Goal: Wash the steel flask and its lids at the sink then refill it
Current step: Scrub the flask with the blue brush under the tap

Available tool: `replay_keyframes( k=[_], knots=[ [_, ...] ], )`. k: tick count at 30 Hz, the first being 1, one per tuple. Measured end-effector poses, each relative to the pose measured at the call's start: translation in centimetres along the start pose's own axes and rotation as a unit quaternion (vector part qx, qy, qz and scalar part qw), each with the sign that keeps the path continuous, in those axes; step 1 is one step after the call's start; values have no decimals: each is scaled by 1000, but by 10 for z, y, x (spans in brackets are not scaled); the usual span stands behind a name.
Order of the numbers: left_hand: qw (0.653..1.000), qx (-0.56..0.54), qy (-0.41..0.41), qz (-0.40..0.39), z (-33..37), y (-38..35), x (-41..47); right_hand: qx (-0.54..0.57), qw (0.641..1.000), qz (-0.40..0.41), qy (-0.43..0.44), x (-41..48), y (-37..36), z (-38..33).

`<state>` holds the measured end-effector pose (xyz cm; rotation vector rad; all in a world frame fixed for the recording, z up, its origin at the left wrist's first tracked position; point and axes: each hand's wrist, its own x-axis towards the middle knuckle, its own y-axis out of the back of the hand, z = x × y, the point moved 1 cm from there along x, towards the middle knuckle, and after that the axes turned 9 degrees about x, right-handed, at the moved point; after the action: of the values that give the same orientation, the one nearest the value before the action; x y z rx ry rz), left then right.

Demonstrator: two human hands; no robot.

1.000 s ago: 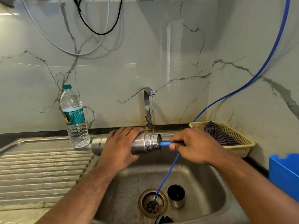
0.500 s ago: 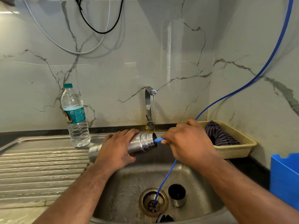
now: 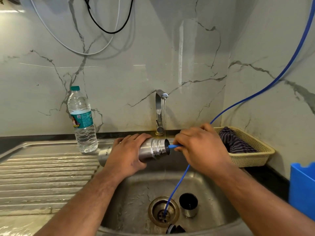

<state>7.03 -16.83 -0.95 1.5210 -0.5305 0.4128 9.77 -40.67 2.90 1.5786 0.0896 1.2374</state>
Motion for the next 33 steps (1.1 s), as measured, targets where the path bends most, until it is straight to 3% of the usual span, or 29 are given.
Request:
replay_keyframes(
  k=[2, 4, 6, 8, 10, 13, 17, 23, 25, 29, 33],
  knots=[
    [1000, -20, 6, 4, 2, -2, -1, -35, 998, 53, 11, 0, -3, -4],
    [1000, -28, 9, 11, 3, -2, -1, -39, 998, 50, -1, -2, -2, -11],
    [1000, -3, -2, 12, 4, -2, -2, -4, 999, 6, -53, -4, -1, -16],
    [998, 36, -37, 24, 6, -1, -2, 88, 979, -77, -167, -5, -4, -12],
    [997, 55, -55, 24, 10, 2, -1, 120, 965, -98, -212, -8, -8, -8],
    [998, 49, -31, -12, 11, 3, 1, 94, 985, -50, -139, -7, -2, 0],
    [999, 4, -1, -43, 4, 0, -1, 33, 998, -53, 16, -1, 3, 1],
    [995, -59, 12, -80, 5, -2, -3, -27, 996, 56, 63, -3, 4, -4],
    [994, -69, 11, -79, 6, -2, -4, -42, 997, 47, 48, -3, 6, -5],
    [997, -46, -2, -56, 6, 0, -3, -25, 995, -66, -68, -3, 4, -6],
    [998, -3, 3, -57, 6, 1, -3, 29, 994, -65, -80, -3, 0, -3]
  ],
)
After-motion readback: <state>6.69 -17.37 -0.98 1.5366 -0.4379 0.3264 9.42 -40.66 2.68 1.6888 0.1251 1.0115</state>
